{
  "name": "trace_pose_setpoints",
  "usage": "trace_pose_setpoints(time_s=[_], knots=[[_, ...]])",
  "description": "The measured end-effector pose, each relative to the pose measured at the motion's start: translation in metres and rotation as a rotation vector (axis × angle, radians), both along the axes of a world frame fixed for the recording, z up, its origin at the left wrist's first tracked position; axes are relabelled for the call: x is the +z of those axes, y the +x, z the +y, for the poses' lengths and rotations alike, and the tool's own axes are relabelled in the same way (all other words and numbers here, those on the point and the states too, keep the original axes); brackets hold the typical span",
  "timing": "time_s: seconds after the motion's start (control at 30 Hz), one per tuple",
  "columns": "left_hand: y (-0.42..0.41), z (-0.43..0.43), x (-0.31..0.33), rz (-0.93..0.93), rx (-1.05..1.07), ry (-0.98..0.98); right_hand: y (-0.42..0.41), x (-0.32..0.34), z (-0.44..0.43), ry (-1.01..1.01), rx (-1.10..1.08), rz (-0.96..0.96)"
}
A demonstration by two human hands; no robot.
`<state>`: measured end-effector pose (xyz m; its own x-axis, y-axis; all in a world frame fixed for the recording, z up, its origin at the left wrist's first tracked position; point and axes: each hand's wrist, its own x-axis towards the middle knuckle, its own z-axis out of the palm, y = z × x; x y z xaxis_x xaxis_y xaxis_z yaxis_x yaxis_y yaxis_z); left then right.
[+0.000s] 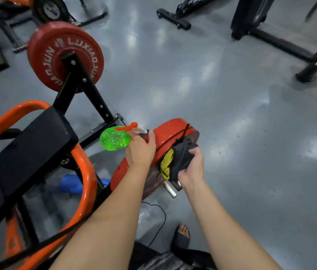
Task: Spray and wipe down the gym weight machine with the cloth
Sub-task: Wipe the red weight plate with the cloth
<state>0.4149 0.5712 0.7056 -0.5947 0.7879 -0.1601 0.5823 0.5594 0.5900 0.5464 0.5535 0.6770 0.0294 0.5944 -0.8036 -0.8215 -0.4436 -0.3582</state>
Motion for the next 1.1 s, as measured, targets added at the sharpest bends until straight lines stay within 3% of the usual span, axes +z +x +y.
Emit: trace_pose_setpoints(time_s=[0.2, 0.37, 0.43, 0.53, 0.77, 0.87, 1.0, 1.1], knots=[[0.009, 0.011, -0.009, 0.097, 0.06, -0.012, 0.011, -0.033, 0.003, 0.158, 0.064, -0.158], [0.008, 0.016, -0.016, 0.112, 0.062, 0.004, -0.012, -0.056, -0.005, 0.028, 0.182, -0.44], [0.009, 0.016, -0.017, 0.106, 0.067, 0.026, -0.024, -0.068, -0.005, -0.028, 0.161, -0.391], [0.009, 0.013, -0.014, 0.115, 0.063, 0.008, -0.033, -0.082, -0.004, -0.073, 0.086, -0.17], [0.002, 0.007, -0.018, 0.118, 0.053, 0.03, -0.024, -0.07, 0.028, -0.006, -0.121, -0.07], [0.0, 0.006, -0.019, 0.12, 0.055, 0.031, -0.026, -0.028, 0.035, 0.02, -0.186, -0.323], [0.002, 0.007, -0.021, 0.102, 0.038, 0.044, -0.032, -0.007, 0.021, 0.077, -0.045, -0.677], [0.002, 0.007, -0.021, 0.113, 0.039, 0.05, -0.064, -0.043, -0.028, -0.021, 0.149, -0.645]])
